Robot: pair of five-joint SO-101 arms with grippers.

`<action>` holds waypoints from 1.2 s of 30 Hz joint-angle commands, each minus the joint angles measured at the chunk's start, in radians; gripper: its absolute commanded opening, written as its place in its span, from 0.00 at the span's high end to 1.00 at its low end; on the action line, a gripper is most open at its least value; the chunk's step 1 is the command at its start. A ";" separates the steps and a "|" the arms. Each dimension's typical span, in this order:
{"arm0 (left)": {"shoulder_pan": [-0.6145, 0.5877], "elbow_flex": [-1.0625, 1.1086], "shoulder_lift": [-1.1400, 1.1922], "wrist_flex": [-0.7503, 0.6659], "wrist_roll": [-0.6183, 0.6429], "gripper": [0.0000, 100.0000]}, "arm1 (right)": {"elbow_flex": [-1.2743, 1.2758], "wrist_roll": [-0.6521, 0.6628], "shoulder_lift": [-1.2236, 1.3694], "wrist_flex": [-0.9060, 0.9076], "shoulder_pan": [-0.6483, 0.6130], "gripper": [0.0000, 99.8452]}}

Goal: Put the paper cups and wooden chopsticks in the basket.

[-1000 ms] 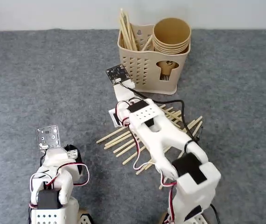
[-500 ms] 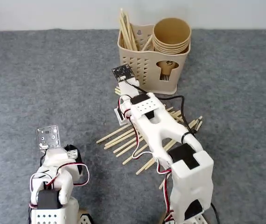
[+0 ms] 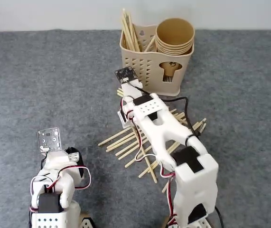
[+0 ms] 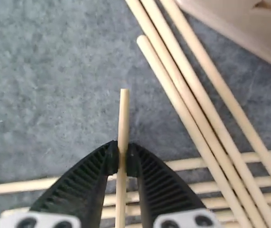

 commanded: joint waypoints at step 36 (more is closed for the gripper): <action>-0.002 -0.019 -0.014 0.003 -0.005 0.99 | -0.054 0.384 -0.598 -1.110 0.022 0.99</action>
